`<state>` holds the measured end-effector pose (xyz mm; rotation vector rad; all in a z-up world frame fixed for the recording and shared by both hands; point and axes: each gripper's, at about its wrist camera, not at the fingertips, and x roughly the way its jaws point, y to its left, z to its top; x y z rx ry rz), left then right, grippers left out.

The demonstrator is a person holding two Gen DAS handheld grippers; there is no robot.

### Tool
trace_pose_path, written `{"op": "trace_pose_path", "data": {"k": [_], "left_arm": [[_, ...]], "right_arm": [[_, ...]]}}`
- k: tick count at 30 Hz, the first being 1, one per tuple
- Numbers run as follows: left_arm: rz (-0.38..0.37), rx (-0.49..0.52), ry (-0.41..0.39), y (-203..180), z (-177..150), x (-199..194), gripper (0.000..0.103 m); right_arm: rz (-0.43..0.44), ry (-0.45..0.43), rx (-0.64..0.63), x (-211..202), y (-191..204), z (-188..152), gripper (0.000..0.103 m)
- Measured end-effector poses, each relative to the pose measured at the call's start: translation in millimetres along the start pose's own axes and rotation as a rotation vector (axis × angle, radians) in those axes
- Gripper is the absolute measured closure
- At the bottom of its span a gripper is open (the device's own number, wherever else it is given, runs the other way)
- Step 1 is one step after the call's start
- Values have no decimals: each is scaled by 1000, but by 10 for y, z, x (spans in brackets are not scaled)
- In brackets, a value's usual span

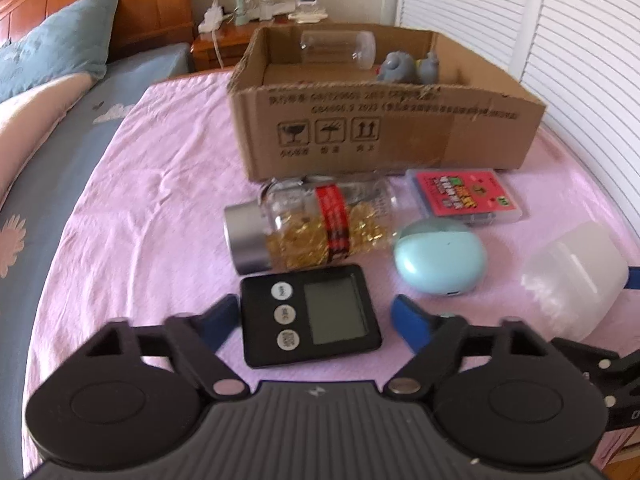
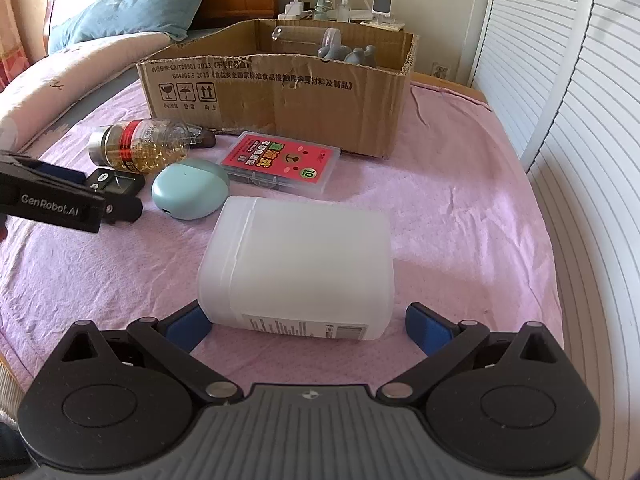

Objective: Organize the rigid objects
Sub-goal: 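Move both tools back toward the white container and mint-green case, then grasp the black digital timer with the left gripper while the right grasps the white container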

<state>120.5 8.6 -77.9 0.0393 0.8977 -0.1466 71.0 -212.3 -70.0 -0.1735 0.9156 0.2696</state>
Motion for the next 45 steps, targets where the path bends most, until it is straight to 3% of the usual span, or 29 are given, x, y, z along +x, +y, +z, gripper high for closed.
{"op": "trace_pose_path", "data": {"k": [9, 20, 32, 45], "left_arm": [[-37, 51, 11, 45, -70, -89, 33], [-41, 55, 13, 65, -94, -111, 33], [-47, 63, 9, 70, -109, -114, 32], [-61, 75, 56, 75, -29, -82, 33]], "right_arm": [[1, -4, -3, 20, 5, 11, 0], [-23, 113, 28, 176, 85, 274, 0], [-47, 164, 56, 260, 155, 413, 0], [-76, 202, 82, 231, 151, 484, 17]]}}
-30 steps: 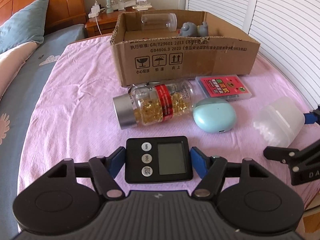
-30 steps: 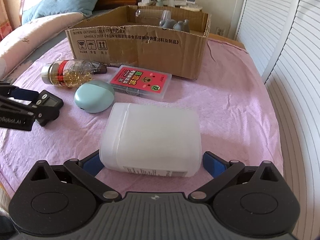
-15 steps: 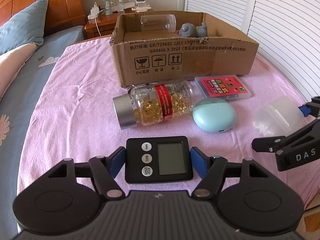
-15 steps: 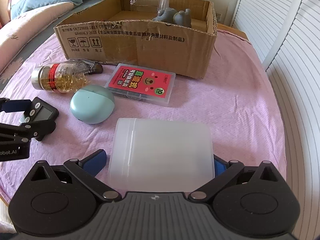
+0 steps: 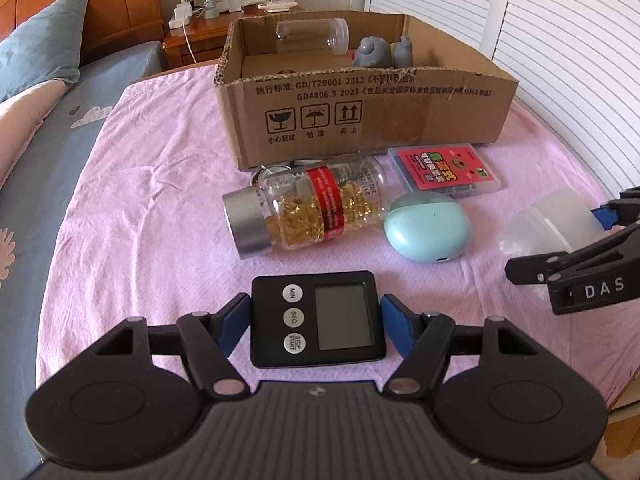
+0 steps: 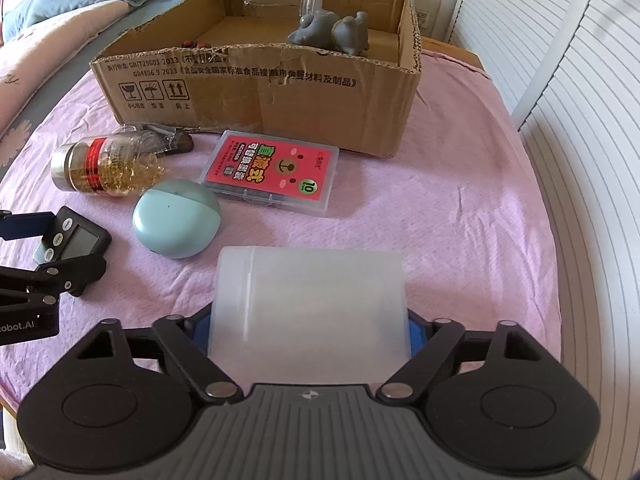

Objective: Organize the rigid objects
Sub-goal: 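Grasp the black digital timer with the left gripper while the right grasps the white container, then carry the timer and white container into the box and open both grippers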

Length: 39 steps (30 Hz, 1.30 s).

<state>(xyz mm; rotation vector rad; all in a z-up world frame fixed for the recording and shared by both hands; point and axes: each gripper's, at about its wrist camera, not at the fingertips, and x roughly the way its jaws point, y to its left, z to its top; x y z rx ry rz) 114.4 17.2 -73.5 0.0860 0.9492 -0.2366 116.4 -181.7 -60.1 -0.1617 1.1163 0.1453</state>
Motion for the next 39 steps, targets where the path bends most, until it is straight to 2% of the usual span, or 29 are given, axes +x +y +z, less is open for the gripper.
{"op": "trace_pose_path", "data": {"k": [4, 15, 24, 33, 36, 39], "left_arm": [[-15, 17, 9, 17, 13, 2, 33], [-79, 82, 30, 65, 87, -179, 33], [-102, 143, -28, 18, 328, -467, 33], [-134, 149, -119, 3, 958, -603, 33], [-113, 157, -158, -3, 1233, -530, 33], [-90, 154, -155, 11, 1509, -332, 33]], "right_arm": [[-10, -3, -27, -15, 27, -4, 17], [40, -59, -66, -240, -13, 1, 17], [72, -131, -85, -486, -80, 70, 17], [84, -233, -87, -699, -187, 295, 17], [91, -264, -80, -742, -235, 384, 17], [94, -286, -72, -762, -282, 466, 17]]}}
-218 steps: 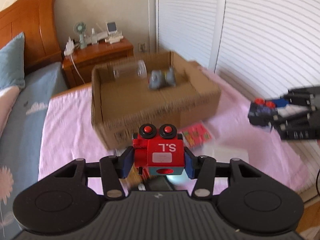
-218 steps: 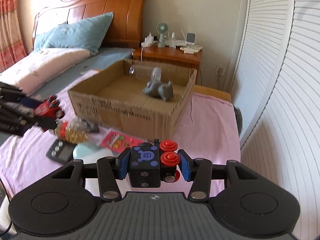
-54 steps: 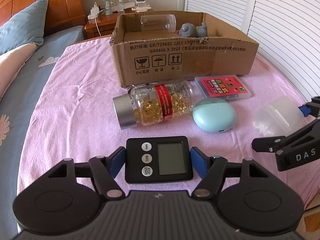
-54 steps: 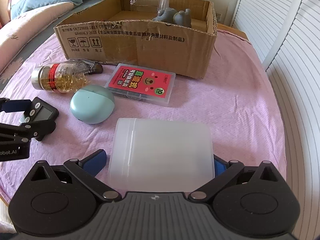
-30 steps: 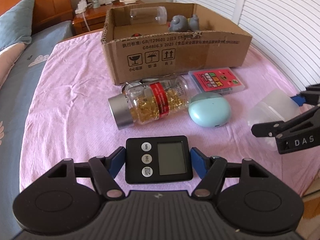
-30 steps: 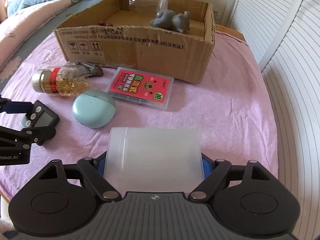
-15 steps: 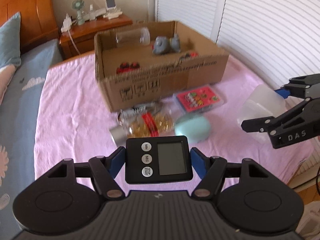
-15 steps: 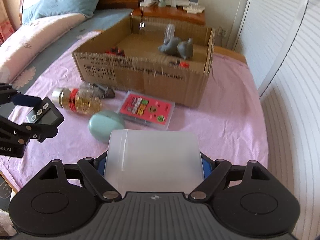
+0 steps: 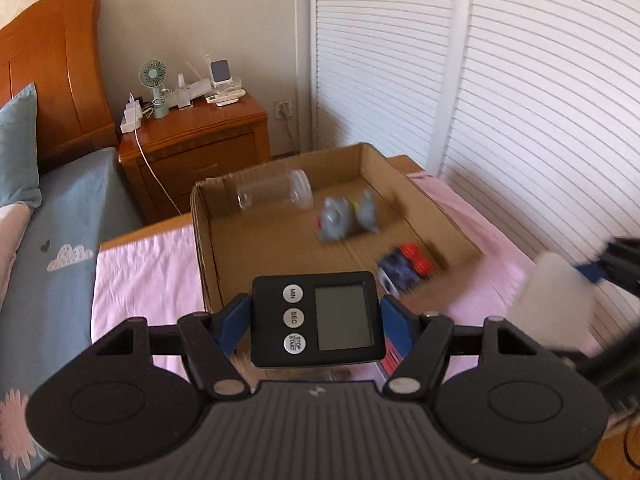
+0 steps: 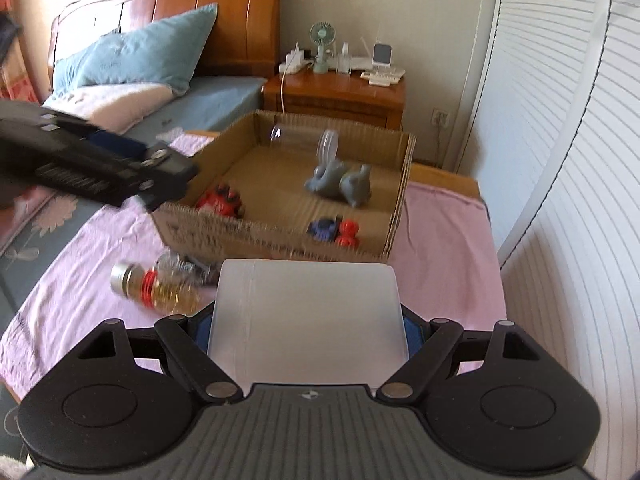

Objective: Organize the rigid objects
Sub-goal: 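Carry the timer and white container into the box and open both grippers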

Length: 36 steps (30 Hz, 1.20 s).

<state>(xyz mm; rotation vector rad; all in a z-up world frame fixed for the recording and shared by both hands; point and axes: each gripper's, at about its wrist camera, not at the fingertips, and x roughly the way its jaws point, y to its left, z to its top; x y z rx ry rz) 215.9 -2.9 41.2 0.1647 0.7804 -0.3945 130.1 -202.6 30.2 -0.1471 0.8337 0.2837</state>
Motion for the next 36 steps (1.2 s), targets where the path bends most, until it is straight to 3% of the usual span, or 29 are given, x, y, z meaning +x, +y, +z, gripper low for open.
{"op": "trace_pose_path", "data": {"k": [8, 10, 14, 20, 29, 36], "left_arm": [[88, -22, 24, 208, 412, 669, 32], [113, -31, 12, 258, 457, 756, 13], [117, -53, 2, 314, 437, 747, 10], [94, -78, 26, 345, 273, 484, 7], [73, -56, 47, 217, -106, -225, 6], [218, -94, -14, -1, -628, -585, 2]], "right_arm": [[-8, -26, 8, 25, -101, 117, 17], [-11, -25, 11, 43, -120, 140, 17], [-22, -22, 12, 78, -146, 163, 17], [-20, -26, 6, 82, -132, 197, 17], [13, -49, -22, 130, -14, 435, 17], [39, -68, -31, 357, 89, 728, 17]]}}
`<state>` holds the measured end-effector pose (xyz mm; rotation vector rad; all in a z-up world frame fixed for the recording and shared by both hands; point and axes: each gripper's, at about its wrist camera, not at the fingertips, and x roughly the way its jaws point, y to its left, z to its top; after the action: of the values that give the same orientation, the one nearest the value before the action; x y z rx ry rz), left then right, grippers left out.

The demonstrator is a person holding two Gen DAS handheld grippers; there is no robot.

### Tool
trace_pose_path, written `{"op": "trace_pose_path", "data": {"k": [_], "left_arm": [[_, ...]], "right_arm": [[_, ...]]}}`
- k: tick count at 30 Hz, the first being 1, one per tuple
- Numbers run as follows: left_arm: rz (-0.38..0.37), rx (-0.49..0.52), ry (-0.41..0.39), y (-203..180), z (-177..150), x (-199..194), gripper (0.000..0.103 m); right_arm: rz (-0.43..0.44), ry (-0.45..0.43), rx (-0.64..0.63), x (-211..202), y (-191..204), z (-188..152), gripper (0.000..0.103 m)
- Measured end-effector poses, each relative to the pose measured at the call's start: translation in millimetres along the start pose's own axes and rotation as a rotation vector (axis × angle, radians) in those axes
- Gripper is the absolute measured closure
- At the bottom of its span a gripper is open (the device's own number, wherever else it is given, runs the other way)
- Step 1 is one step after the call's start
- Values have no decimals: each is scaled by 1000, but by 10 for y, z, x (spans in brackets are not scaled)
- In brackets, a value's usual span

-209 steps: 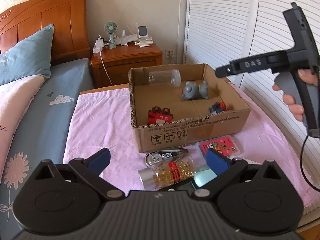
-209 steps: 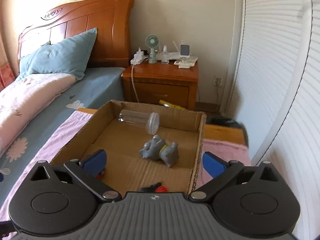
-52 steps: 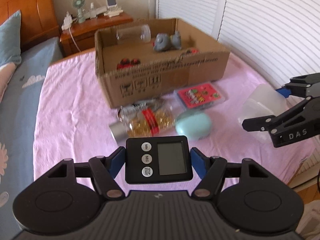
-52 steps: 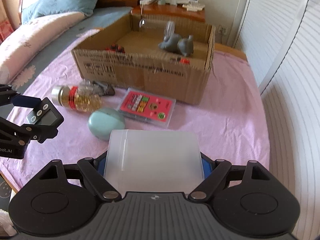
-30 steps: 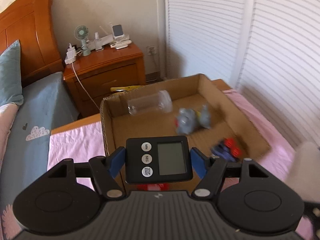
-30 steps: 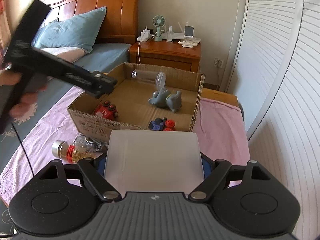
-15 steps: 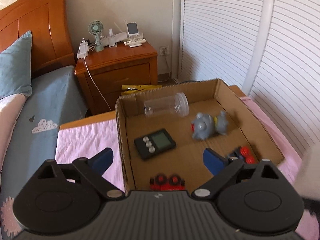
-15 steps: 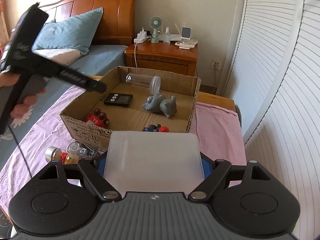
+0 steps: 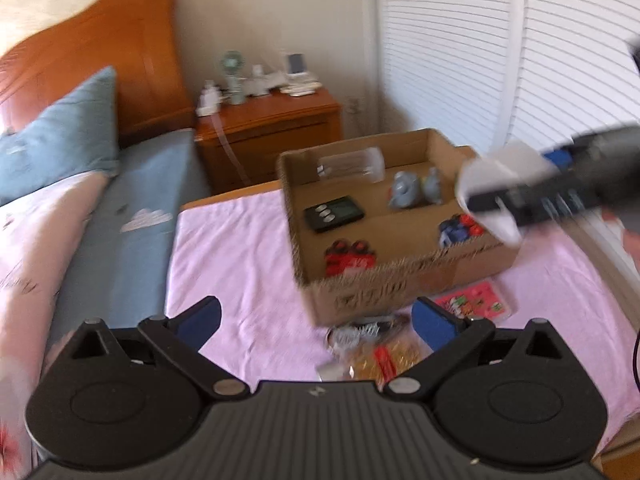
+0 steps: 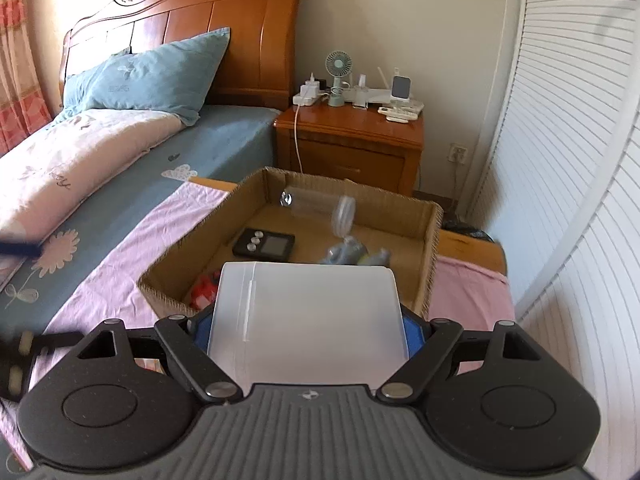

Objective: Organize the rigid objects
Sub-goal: 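Carry the timer and white container into the box and open both grippers, then move the left gripper to the gold capsule bottle while the right approaches the pink card case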

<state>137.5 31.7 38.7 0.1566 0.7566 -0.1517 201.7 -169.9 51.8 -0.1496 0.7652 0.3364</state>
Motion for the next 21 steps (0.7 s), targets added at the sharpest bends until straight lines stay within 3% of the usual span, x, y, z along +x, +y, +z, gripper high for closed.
{"op": "trace_pose_path", "data": {"k": [5, 14, 18, 21], "left_arm": [[-78, -85, 23, -60, -310, 2, 2], [-59, -112, -23, -16, -427, -17, 2], [-57, -122, -16, 7, -429, -31, 2], [-52, -121, -18, 7, -426, -40, 2]], "right_arm": [[12, 26, 4, 299, 68, 150, 17], [-15, 61, 6, 755, 169, 312, 17], [-24, 66, 34, 844, 130, 342, 1], [-21, 57, 55, 766, 103, 304, 0]]}}
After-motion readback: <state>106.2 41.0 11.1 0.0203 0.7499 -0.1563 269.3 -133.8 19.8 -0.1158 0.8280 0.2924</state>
